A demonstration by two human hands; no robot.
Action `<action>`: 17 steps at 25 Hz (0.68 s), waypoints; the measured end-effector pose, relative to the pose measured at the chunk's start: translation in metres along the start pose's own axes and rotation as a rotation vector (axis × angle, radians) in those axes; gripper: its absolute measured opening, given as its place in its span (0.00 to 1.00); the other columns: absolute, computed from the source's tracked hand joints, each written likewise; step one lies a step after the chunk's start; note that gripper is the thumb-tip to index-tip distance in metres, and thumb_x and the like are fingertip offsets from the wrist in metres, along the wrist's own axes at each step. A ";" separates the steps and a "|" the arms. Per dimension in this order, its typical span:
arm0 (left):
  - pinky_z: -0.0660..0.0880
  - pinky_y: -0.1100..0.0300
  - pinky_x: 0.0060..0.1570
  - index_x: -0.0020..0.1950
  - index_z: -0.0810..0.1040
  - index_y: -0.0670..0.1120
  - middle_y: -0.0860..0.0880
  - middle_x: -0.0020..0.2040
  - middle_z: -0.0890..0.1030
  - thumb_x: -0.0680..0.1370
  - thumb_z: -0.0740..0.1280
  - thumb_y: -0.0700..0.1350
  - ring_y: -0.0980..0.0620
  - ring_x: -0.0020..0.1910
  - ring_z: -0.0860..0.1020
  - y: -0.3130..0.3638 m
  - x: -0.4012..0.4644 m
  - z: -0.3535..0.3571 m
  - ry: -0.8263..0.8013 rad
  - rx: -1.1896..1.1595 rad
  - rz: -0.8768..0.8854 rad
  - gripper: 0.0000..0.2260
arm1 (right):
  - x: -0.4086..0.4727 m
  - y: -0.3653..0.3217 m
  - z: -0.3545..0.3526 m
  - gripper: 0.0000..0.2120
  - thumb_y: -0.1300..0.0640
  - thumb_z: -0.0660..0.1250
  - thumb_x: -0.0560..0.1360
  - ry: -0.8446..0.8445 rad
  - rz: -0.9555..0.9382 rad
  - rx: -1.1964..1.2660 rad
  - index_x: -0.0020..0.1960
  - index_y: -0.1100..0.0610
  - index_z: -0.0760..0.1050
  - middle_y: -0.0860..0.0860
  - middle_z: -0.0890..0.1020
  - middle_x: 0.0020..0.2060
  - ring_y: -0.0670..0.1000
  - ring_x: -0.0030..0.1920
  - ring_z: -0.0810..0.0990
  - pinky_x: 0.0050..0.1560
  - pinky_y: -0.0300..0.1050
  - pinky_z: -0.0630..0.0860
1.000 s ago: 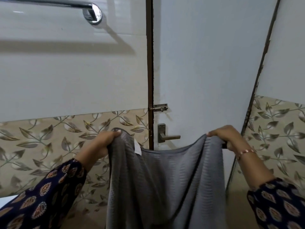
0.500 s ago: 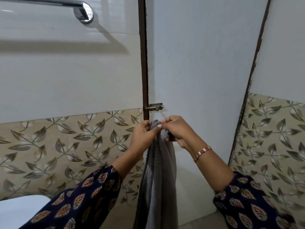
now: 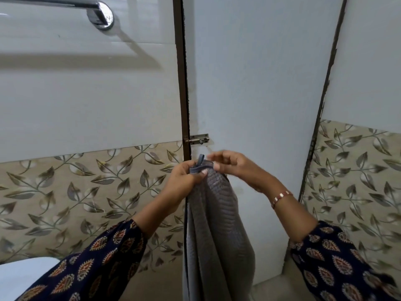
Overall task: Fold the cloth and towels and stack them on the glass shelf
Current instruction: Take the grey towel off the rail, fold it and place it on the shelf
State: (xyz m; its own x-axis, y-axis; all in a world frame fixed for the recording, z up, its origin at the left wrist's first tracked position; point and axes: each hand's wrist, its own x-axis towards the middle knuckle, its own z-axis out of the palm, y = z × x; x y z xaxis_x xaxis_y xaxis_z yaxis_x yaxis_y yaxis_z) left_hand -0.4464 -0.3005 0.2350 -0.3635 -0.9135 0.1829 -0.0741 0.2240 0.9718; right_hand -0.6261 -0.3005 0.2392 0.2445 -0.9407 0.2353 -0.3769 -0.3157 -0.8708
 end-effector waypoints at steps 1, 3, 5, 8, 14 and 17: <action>0.75 0.54 0.51 0.47 0.78 0.46 0.46 0.45 0.79 0.77 0.61 0.38 0.48 0.47 0.77 0.003 0.002 -0.002 0.011 -0.038 -0.005 0.06 | -0.004 0.015 0.000 0.18 0.44 0.72 0.66 -0.114 0.086 -0.029 0.54 0.48 0.76 0.53 0.80 0.55 0.52 0.57 0.79 0.60 0.47 0.76; 0.75 0.54 0.52 0.47 0.77 0.45 0.46 0.46 0.79 0.77 0.61 0.38 0.49 0.48 0.77 0.010 0.007 -0.008 0.078 -0.077 -0.024 0.06 | -0.012 0.042 0.002 0.23 0.41 0.73 0.62 -0.228 0.262 -0.112 0.53 0.50 0.77 0.53 0.81 0.57 0.53 0.58 0.79 0.62 0.49 0.74; 0.76 0.56 0.50 0.53 0.76 0.42 0.45 0.50 0.78 0.77 0.62 0.39 0.49 0.49 0.76 0.012 0.013 -0.016 0.167 -0.112 -0.056 0.07 | -0.020 0.061 -0.002 0.22 0.46 0.75 0.64 -0.254 0.365 -0.233 0.54 0.55 0.78 0.55 0.81 0.57 0.55 0.58 0.79 0.63 0.52 0.74; 0.75 0.58 0.49 0.53 0.76 0.43 0.47 0.48 0.78 0.77 0.62 0.39 0.50 0.48 0.76 0.009 0.017 -0.027 0.261 -0.144 -0.040 0.07 | -0.031 0.076 -0.016 0.20 0.51 0.75 0.67 -0.324 0.446 -0.398 0.56 0.58 0.79 0.54 0.82 0.56 0.55 0.56 0.80 0.62 0.50 0.75; 0.72 0.52 0.55 0.46 0.76 0.50 0.46 0.52 0.78 0.77 0.62 0.39 0.46 0.55 0.74 -0.022 0.015 -0.053 0.286 0.083 -0.039 0.07 | -0.037 0.076 -0.046 0.15 0.52 0.76 0.65 -0.211 0.475 -0.661 0.49 0.55 0.78 0.52 0.82 0.49 0.53 0.51 0.80 0.54 0.45 0.76; 0.72 0.53 0.54 0.52 0.77 0.46 0.44 0.55 0.77 0.77 0.62 0.39 0.45 0.57 0.73 -0.025 0.017 -0.068 0.337 0.133 -0.009 0.07 | -0.037 0.054 -0.067 0.15 0.51 0.76 0.66 -0.131 0.494 -0.794 0.46 0.60 0.80 0.52 0.80 0.40 0.51 0.42 0.78 0.38 0.40 0.72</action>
State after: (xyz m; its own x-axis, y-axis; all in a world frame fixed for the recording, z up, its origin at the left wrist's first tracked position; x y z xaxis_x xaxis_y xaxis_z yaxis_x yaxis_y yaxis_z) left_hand -0.3873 -0.3446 0.2240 -0.0372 -0.9714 0.2344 -0.2040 0.2370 0.9499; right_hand -0.7150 -0.2906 0.2122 -0.0250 -0.9843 -0.1745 -0.9511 0.0772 -0.2991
